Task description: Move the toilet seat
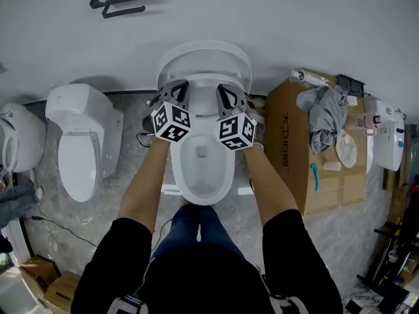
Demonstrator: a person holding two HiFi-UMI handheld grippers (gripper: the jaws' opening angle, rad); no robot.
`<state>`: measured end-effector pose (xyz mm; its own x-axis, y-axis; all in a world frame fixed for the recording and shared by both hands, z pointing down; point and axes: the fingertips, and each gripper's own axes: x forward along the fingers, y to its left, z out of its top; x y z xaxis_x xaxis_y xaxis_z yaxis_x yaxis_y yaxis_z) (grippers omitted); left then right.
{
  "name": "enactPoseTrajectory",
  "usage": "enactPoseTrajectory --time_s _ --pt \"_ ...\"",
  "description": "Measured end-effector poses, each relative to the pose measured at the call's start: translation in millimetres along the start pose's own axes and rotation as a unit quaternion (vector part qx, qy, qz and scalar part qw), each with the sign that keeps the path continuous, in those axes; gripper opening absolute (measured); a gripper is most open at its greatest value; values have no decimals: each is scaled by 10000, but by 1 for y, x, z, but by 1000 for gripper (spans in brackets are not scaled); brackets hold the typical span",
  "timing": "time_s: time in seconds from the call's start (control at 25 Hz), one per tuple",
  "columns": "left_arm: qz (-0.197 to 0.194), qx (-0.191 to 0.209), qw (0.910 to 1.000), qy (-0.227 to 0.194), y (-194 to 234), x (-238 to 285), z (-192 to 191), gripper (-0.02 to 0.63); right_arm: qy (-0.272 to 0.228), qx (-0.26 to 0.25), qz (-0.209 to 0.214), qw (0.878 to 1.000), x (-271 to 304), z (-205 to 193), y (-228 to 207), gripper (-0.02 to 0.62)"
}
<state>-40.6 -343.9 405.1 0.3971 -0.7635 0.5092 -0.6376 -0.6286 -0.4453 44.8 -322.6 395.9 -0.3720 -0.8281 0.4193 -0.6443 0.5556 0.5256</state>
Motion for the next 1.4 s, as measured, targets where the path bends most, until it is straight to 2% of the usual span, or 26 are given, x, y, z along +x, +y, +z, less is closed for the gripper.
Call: enactPoseTrajectory --time_s 0.32,0.6,0.72,0.84,1.0,1.2,1.4 --pt "32 -72 10000 -31 0 2 2 8 405 87 -18 9991 20 -9 -12 23" --pt "-79 -204 9997 57 0 2 1 8 506 -274 -20 9983 22 -10 -10 23" --pt "-141 -335 9993 45 -1 -2 2 9 526 -210 5 9984 18 -7 -10 23" --pt "-150 -587 9981 -143 -7 -15 6 9 379 214 -110 9990 3 0 -11 23" --pt "-14 -1110 9919 -616 -14 -49 19 8 31 1080 -331 9936 -30 11 -8 23" --pt "184 -1690 9796 -1076 -21 -104 35 6 -461 2066 -738 9746 -85 29 -6 23" --pt "482 -1822 9718 -1416 -27 -173 53 6 -953 2531 -1171 9556 -156 54 -10 22"
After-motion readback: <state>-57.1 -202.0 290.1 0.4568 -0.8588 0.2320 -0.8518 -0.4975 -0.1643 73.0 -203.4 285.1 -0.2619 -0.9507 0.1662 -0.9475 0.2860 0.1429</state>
